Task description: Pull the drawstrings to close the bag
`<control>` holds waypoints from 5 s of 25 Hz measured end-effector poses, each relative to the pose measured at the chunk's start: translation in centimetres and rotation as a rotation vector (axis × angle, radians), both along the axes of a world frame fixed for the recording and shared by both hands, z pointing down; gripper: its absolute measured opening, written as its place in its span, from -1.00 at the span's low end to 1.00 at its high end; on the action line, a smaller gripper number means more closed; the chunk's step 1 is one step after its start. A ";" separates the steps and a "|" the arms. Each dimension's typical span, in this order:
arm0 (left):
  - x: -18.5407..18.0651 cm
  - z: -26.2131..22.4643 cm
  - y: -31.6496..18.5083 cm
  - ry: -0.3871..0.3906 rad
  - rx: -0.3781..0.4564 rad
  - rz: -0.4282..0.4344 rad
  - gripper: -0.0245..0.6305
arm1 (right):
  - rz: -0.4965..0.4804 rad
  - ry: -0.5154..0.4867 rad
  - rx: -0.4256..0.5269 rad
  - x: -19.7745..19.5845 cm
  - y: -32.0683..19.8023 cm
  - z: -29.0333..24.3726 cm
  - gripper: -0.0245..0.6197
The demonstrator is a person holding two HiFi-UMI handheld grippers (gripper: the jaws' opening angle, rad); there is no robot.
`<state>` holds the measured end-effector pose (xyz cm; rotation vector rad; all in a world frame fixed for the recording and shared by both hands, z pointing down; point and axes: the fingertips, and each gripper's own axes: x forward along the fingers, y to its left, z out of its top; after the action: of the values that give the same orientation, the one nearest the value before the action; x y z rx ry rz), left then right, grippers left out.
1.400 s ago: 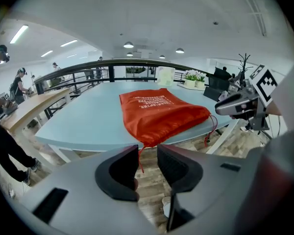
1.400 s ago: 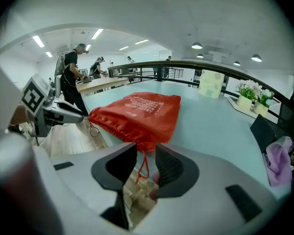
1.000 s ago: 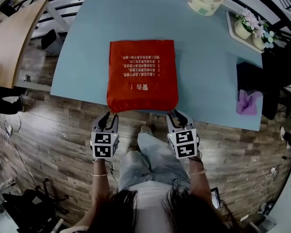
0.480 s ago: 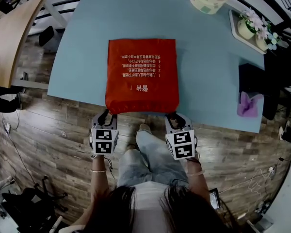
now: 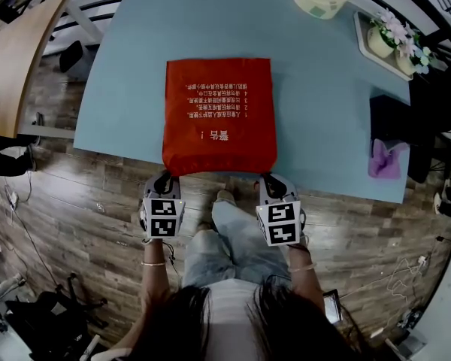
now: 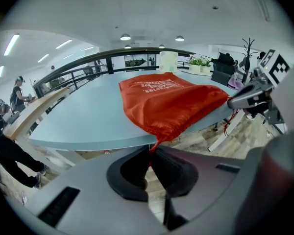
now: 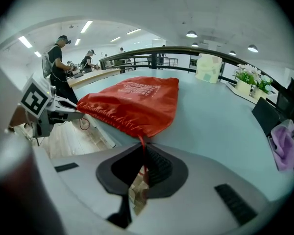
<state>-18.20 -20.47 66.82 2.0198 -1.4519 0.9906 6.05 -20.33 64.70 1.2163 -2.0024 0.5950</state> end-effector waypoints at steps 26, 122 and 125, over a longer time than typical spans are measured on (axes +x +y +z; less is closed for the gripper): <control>-1.9 -4.0 0.9 0.022 0.032 -0.104 -0.87 | 0.051 -0.034 0.053 2.0 -0.8 -3.0 -0.85; -6.2 -9.4 1.5 0.016 0.125 -0.250 -0.87 | 0.514 -0.400 0.100 12.6 0.3 -8.3 -0.85; -6.4 -9.4 1.5 0.017 0.122 -0.260 -0.87 | 0.534 -0.420 0.091 13.1 0.3 -8.0 -0.85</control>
<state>-24.57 -18.93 57.44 1.8532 -1.7500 0.7911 19.13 -20.02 56.71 1.8237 -2.0471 1.1036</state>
